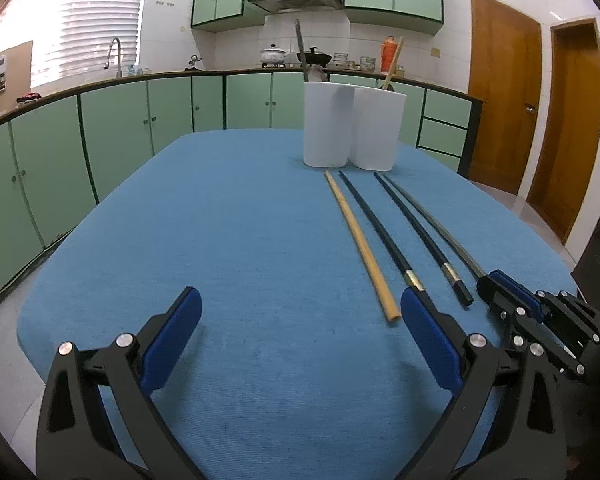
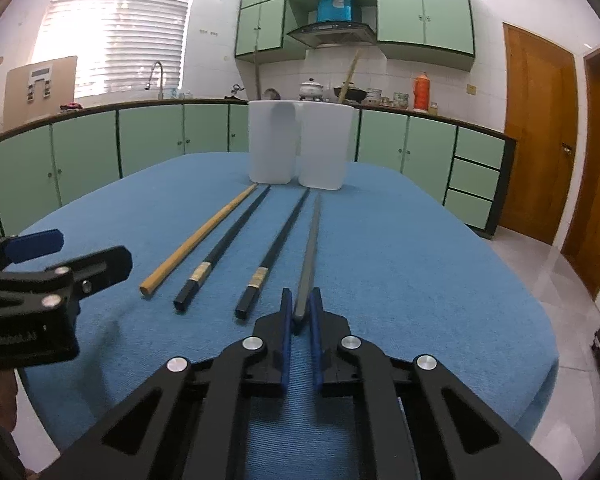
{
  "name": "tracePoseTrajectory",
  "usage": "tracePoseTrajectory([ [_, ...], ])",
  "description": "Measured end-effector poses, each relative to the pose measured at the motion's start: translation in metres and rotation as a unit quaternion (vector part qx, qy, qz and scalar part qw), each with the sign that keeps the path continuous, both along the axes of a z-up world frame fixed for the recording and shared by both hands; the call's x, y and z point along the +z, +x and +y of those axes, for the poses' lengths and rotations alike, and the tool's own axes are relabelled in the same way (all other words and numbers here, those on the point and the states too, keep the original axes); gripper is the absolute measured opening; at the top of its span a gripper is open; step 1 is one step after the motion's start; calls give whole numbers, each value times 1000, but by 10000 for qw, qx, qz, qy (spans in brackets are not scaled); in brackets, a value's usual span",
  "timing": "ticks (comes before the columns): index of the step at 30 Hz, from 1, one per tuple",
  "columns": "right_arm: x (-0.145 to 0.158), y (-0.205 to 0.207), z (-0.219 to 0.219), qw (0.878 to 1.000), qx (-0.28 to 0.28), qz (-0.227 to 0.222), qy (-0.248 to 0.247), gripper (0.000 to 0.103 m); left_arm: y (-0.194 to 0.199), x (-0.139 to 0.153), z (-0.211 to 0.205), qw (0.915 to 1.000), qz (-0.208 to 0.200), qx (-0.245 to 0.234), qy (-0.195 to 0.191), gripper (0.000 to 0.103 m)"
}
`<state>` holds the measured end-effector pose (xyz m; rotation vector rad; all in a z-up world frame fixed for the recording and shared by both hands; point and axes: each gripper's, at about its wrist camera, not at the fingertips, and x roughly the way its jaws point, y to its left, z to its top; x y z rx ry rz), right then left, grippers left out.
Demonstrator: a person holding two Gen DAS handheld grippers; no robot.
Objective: Organize utensils
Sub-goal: 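Grasp a grey chopstick with the right tool while the left tool grasps the wooden chopstick, then carry the grey and wooden chopsticks up to the white holder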
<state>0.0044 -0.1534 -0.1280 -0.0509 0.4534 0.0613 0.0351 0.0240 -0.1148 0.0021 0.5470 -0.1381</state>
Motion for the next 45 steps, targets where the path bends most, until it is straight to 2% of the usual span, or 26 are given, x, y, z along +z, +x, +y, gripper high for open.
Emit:
tracePoseTrajectory([
  [11, -1, -1, -16, 9997, -180, 25, 179, 7, 4, -10, -16, 9999, 122, -112, 52, 96],
  [12, -1, -1, -16, 9997, -177, 25, 187, 7, 4, -11, -18, 9998, 141, -129, 53, 90],
  [13, -2, -1, -17, 9997, -173, 23, 194, 7, 4, -12, -19, 9997, 167, -149, 65, 78],
  [17, -2, -1, -17, 9996, -166, 20, 206, 7, 3, -14, -27, 9994, 115, -217, 240, 68],
  [23, -2, -1, -17, 9996, -163, 20, 213, 7, -1, -15, -38, 9990, 39, -342, 296, 37],
  [26, -2, -1, -17, 9996, -164, 19, 215, 7, -3, -15, -44, 9983, -12, -452, 357, 11],
  [27, -2, -1, -17, 9996, -163, 19, 216, 7, -4, -16, -47, 9980, -37, -481, 407, 8],
  [33, -2, -2, -18, 9997, -168, 8, 204, 7, -7, -12, -47, 9983, -165, -359, 429, 6],
  [37, 5, -3, -23, 9996, -175, -92, 182, 7, -11, 3, -40, 9980, -419, -255, 409, 6],
  [41, 25, -5, -28, 9993, -138, -291, 209, 7, -15, 27, -34, 9961, -760, -177, 413, 6],
  [45, 57, -7, -31, 9974, -81, -710, 78, 7, -16, 57, -29, 9928, -1113, -176, 412, 6],
])
